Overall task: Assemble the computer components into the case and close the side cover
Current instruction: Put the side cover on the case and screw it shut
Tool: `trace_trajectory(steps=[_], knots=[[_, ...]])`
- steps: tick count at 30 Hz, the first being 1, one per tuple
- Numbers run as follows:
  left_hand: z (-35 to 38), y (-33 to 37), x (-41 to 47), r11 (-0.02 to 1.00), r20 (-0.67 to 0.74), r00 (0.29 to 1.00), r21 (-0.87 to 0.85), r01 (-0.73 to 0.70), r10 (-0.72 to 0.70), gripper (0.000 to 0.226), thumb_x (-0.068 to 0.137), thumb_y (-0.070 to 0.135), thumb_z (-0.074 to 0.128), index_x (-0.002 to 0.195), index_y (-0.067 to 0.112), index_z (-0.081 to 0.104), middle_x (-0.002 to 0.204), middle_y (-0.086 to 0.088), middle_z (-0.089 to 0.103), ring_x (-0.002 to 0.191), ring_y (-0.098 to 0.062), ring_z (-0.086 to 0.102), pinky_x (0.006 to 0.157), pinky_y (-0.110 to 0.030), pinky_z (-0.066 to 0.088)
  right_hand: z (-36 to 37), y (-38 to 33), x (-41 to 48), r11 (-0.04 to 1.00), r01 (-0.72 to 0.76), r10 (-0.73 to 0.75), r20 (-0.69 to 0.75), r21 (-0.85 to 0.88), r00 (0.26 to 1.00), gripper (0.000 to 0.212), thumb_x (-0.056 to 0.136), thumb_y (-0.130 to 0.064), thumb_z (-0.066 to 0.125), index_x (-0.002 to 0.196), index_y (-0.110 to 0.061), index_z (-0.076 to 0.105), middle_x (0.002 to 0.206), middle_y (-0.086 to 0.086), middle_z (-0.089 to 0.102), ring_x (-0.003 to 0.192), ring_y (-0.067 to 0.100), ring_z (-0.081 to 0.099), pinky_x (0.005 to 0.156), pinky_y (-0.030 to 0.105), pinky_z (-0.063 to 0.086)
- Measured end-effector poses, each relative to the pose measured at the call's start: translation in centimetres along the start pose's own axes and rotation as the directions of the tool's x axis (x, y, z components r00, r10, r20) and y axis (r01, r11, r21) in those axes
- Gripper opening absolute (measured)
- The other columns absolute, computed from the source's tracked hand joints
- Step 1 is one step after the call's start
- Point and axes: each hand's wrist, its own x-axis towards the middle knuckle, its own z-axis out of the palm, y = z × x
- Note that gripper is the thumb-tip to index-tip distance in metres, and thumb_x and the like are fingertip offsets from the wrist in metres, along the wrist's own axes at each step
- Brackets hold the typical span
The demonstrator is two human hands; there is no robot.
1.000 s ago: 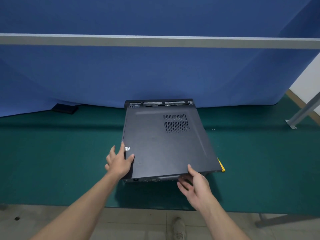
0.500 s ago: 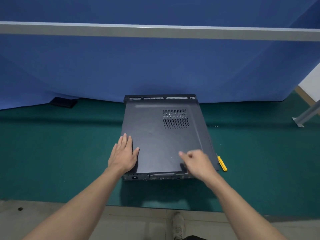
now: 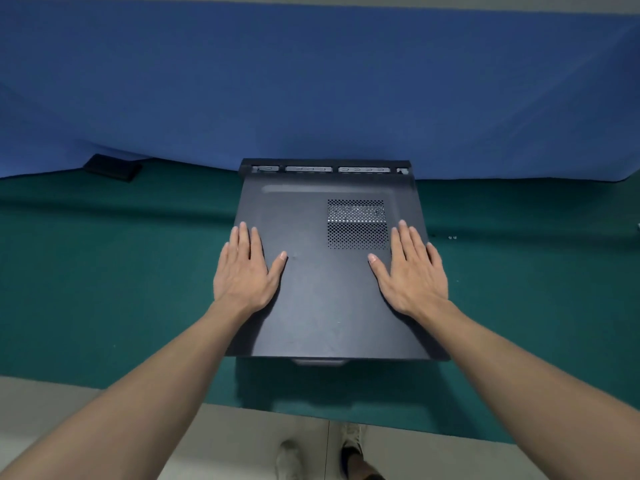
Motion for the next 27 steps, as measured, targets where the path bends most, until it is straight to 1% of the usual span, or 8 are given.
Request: trace_trajectory(steps=[2, 4, 8, 13, 17, 22, 27], knots=[[0.6, 0.0, -0.6, 1.0, -0.017, 0.999, 0.008, 0.029, -0.029, 0.082, 0.096, 0.064, 0.009, 0.155, 0.008, -0.001, 0.162, -0.011, -0.008, 0.149, -0.02, -0.011, 0.122, -0.036, -0.001, 0.6, 0.2, -0.4, 1.0, -0.03, 0.03, 0.015, 0.004, 0.999, 0.078, 0.092, -0.065, 0.002, 0.153, -0.018, -0.002, 0.161, -0.003, -0.009, 0.147, 0.011, -0.01, 0.119, 0.04, 0.001], [1.0, 0.0, -1.2, 1.0, -0.036, 0.999, 0.013, 0.026, -0.025, 0.082, 0.095, 0.064, 0.007, 0.155, 0.009, -0.002, 0.162, -0.01, -0.008, 0.149, -0.019, -0.012, 0.122, -0.036, -0.003, 0.9, 0.2, -1.0, 0.999, -0.044, 0.044, -0.003, 0.001, 0.999, 0.079, 0.091, -0.066, 0.0, 0.153, -0.017, -0.002, 0.161, -0.003, -0.008, 0.147, 0.011, -0.009, 0.119, 0.042, 0.002], [1.2, 0.0, -1.6, 1.0, -0.055, 0.998, 0.017, 0.022, -0.021, 0.081, 0.095, 0.064, 0.006, 0.155, 0.011, -0.002, 0.162, -0.007, -0.009, 0.149, -0.017, -0.013, 0.121, -0.035, -0.005, 1.1, 0.3, -1.6, 0.998, -0.053, 0.053, -0.02, 0.023, 0.998, 0.081, 0.09, -0.068, -0.001, 0.154, -0.017, 0.0, 0.161, -0.003, -0.006, 0.147, 0.011, -0.008, 0.119, 0.043, 0.005], [1.1, 0.3, 0.7, 1.0, -0.05, 0.999, 0.014, 0.018, -0.017, 0.081, 0.094, 0.065, 0.005, 0.155, 0.012, -0.004, 0.162, -0.007, -0.01, 0.148, -0.017, -0.015, 0.121, -0.034, -0.007, 1.1, 0.4, 0.7, 0.998, -0.07, 0.07, -0.004, 0.009, 0.998, 0.081, 0.089, -0.069, -0.003, 0.152, -0.02, -0.006, 0.16, -0.004, -0.012, 0.146, 0.01, -0.013, 0.119, 0.042, 0.003], [1.3, 0.3, 2.1, 0.999, -0.058, 0.998, 0.03, 0.016, -0.014, 0.082, 0.093, 0.066, 0.001, 0.154, 0.012, -0.007, 0.162, -0.008, -0.012, 0.148, -0.017, -0.018, 0.119, -0.034, -0.01, 1.3, 0.3, 2.2, 0.997, -0.075, 0.075, 0.003, -0.012, 0.997, 0.081, 0.087, -0.07, -0.005, 0.152, -0.021, -0.009, 0.159, -0.004, -0.015, 0.145, 0.01, -0.016, 0.119, 0.045, 0.004], [1.3, 0.3, 2.3, 1.0, -0.061, 0.998, 0.027, 0.013, -0.012, 0.082, 0.093, 0.066, 0.001, 0.154, 0.012, -0.008, 0.161, -0.007, -0.014, 0.147, -0.016, -0.019, 0.12, -0.034, -0.009, 0.9, 0.1, 2.4, 0.997, -0.082, 0.082, 0.024, -0.005, 0.996, 0.08, 0.089, -0.07, -0.001, 0.152, -0.021, -0.008, 0.159, -0.004, -0.015, 0.145, 0.011, -0.017, 0.115, 0.049, 0.019], [1.3, 0.3, 0.9, 1.0, -0.06, 0.998, 0.021, -0.012, 0.013, 0.081, 0.094, 0.065, 0.001, 0.154, 0.011, -0.008, 0.161, -0.007, -0.013, 0.147, -0.016, -0.018, 0.119, -0.032, -0.01, 0.9, 0.0, 1.1, 0.997, -0.068, 0.069, 0.038, -0.028, 0.997, 0.079, 0.09, -0.067, 0.0, 0.153, -0.019, -0.005, 0.16, -0.002, -0.013, 0.146, 0.013, -0.015, 0.113, 0.049, 0.023]])
